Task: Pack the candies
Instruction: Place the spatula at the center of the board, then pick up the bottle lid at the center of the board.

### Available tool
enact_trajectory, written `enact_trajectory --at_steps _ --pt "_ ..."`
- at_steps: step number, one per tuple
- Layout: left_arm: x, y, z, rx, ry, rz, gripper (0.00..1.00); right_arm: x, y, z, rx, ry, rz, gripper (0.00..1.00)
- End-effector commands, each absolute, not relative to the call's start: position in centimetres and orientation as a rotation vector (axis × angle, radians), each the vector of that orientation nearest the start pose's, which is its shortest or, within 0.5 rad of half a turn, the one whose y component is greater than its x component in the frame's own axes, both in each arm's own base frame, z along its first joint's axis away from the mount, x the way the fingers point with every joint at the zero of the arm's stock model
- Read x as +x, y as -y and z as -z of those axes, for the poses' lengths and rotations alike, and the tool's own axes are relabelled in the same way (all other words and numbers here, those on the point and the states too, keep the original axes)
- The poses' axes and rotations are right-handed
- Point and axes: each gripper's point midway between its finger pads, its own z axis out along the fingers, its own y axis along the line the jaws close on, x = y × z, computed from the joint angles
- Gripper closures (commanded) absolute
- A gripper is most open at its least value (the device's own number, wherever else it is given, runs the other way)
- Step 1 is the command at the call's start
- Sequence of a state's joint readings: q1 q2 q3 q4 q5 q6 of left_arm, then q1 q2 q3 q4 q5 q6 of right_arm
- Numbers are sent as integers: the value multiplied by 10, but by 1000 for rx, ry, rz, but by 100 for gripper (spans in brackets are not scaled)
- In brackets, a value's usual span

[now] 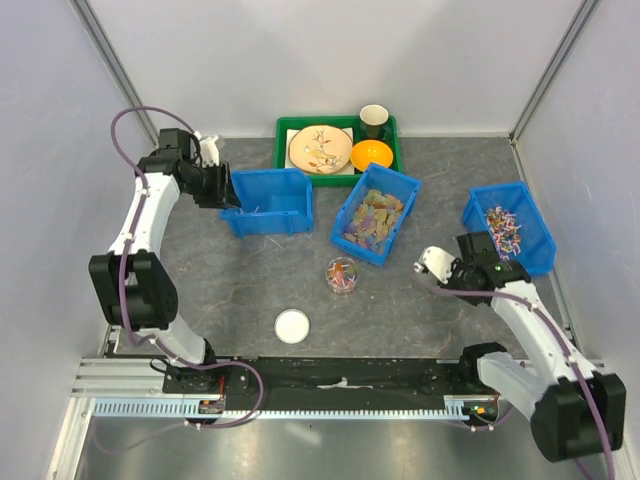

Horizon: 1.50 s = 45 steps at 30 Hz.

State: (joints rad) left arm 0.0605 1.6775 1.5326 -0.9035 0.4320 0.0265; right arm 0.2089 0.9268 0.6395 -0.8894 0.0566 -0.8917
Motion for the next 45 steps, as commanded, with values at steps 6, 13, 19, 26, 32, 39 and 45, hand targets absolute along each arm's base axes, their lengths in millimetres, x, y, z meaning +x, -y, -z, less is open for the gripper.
enact_trajectory --at_steps 6,13,19,26,32,39,45 --pt "325 114 -176 613 -2427 616 52 262 -1 -68 -1226 -2310 98 100" --pt "288 118 -125 852 -2495 559 51 266 -2 -53 -1220 -2343 70 78" --pt "243 124 -92 1081 -2485 588 51 260 0 -46 -1221 -2353 77 68" --pt "199 144 -69 1295 -2442 600 51 256 -1 -58 -1208 -2332 87 57" --pt "190 150 -52 1365 -2463 510 51 248 -9 -87 -1188 -2283 57 55" --pt "176 159 -39 1484 -2468 461 52 242 -11 -134 -1161 -2173 101 55" --pt "168 166 -27 1576 -2453 377 52 238 -15 -158 -1152 -2124 97 55"
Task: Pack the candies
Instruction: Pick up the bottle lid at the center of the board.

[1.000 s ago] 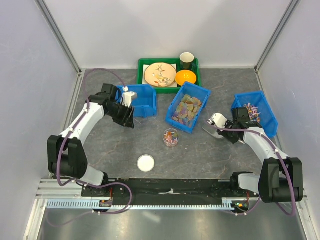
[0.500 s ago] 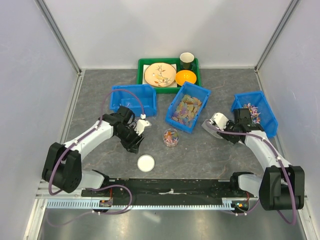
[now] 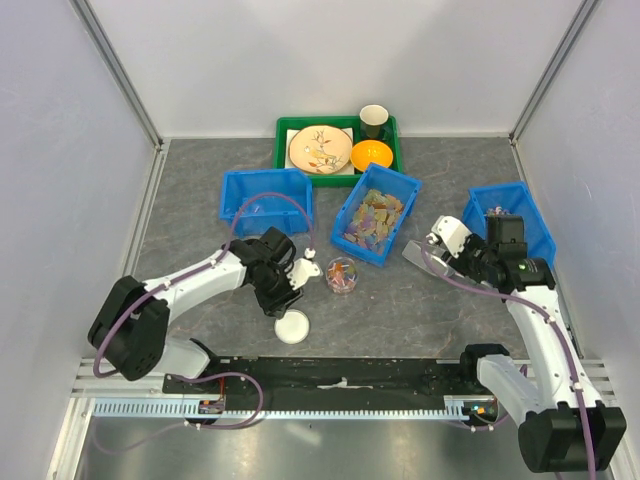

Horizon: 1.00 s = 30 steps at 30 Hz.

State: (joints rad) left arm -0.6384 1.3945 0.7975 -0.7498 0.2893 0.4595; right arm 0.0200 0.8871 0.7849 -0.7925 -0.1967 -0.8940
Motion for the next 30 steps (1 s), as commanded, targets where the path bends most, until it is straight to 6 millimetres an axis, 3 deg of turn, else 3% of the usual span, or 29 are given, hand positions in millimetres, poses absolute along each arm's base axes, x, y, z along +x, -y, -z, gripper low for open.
enact_trajectory --at_steps 1,8,11,13,15,18,22,27,30 --pt "170 167 -25 1577 -2454 357 52 236 -17 -161 -1153 -2113 87 55" --pt "164 165 -3 1655 -2490 274 55 228 -27 -198 -1171 -2026 62 55" --pt "164 165 5 1664 -2514 266 70 221 -33 -213 -1205 -1979 43 55" --pt "163 166 8 1670 -2523 280 85 218 -36 -226 -1234 -1932 45 57" --pt "160 169 11 1698 -2539 317 98 202 -49 -236 -1332 -1860 -20 55" --pt "152 178 2 1737 -2531 419 98 190 -61 -246 -1447 -1738 -60 46" --pt "139 205 -29 1766 -2497 686 98 176 -82 -265 -1568 -1564 -140 38" --pt "128 220 -62 1798 -2473 875 99 177 -102 -297 -1611 -1392 -202 29" --pt "128 229 -87 1814 -2426 949 98 182 -104 -305 -1609 -1383 -214 26"
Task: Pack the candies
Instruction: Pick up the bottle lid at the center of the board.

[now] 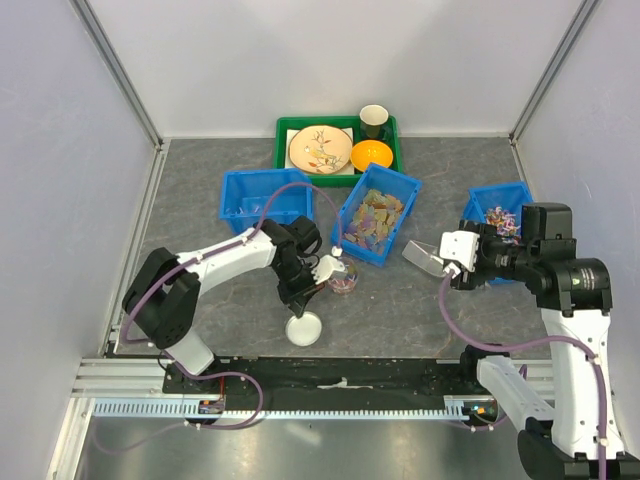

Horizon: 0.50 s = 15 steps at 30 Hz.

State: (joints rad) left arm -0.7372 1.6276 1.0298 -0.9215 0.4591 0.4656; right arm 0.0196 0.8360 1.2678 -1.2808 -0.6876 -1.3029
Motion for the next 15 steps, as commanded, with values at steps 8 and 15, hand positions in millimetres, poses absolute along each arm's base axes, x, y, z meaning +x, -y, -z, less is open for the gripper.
enact_trajectory --at_steps 8,15 --pt "128 252 -153 1826 -2292 1162 98 227 -131 -280 -1562 -1509 -157 24" --pt "148 270 -192 1761 -2270 1356 98 204 -222 -282 -1708 -1355 -152 27"
